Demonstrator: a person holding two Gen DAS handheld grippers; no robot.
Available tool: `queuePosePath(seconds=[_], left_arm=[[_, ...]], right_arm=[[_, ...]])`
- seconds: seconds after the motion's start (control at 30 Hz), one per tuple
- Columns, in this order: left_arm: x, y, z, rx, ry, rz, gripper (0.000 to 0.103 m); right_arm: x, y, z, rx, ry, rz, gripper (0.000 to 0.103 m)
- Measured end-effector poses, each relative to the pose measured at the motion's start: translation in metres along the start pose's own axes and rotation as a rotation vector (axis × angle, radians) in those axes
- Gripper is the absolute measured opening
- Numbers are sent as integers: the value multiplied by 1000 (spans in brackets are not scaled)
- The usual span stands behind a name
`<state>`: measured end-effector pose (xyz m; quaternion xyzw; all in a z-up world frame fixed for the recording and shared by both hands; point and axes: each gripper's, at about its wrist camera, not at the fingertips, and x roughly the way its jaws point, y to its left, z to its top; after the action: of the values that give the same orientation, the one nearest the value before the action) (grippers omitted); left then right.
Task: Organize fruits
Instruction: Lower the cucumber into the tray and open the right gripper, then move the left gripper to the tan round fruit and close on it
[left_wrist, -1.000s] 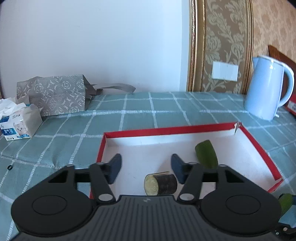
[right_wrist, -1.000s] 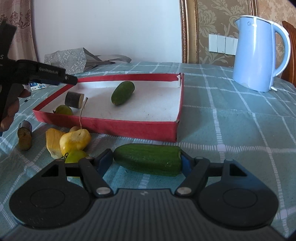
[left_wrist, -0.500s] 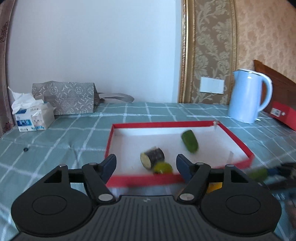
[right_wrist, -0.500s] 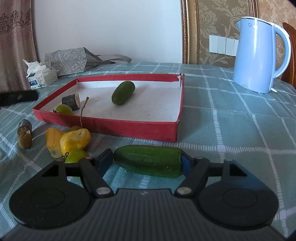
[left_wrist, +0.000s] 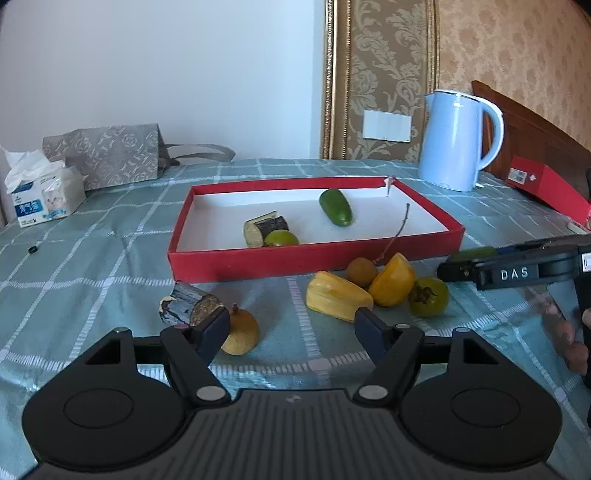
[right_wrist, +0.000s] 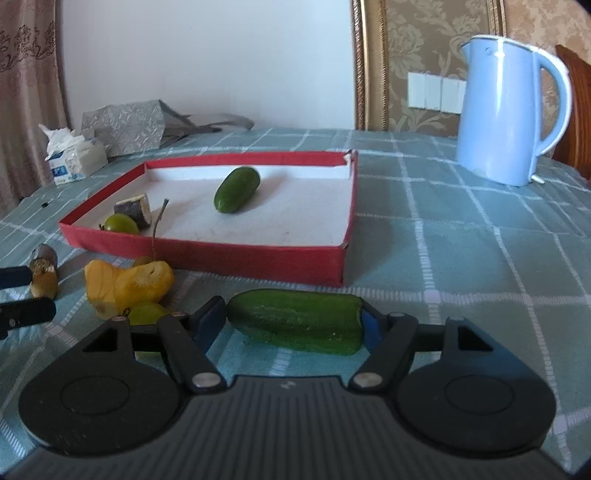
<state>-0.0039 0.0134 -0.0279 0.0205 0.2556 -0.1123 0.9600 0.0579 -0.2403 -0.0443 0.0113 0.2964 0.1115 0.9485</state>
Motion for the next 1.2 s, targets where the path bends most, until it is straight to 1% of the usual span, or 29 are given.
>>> queuePosePath(seconds=[0.2, 0.37, 0.47, 0.57, 0.63, 0.7, 0.73, 0.77, 0.87, 0.93, 1.0, 1.1, 1.2], left_arm=[[-3, 9, -2, -41, -12, -13, 74], [-2, 19, -6, -78, -9, -30, 74], [-2, 24, -7, -109, -8, -51, 74], [2, 29, -7, -134, 10, -63, 74], [3, 33, -7, -152, 18, -74, 74], [5, 37, -8, -173, 28, -89, 74], [6, 39, -8, -185, 34, -99, 74], [7, 41, -8, -197, 37, -107, 75], [8, 46, -10, -226, 34, -135, 78], [8, 47, -10, -232, 32, -142, 79], [7, 46, -10, -232, 28, -144, 79], [7, 47, -10, -237, 28, -150, 80], [7, 46, -10, -230, 30, -149, 81]], right_arm=[[-19, 3, 2, -10, -87, -21, 72], [-25, 14, 20, -53, -145, -43, 72], [-16, 21, 38, -77, -165, -49, 72], [3, 25, 56, -87, -168, -62, 72], [22, 28, 65, -110, -127, -56, 72], [36, 27, 65, -86, -131, -50, 72], [43, 26, 64, -74, -123, -50, 75], [48, 25, 63, -71, -111, -47, 85], [41, 21, 55, -58, -148, -68, 99], [31, 17, 53, -36, -177, -74, 100], [20, 15, 52, -12, -183, -56, 100], [7, 17, 46, -23, -185, -47, 103], [-4, 22, 32, -45, -177, -28, 103]])
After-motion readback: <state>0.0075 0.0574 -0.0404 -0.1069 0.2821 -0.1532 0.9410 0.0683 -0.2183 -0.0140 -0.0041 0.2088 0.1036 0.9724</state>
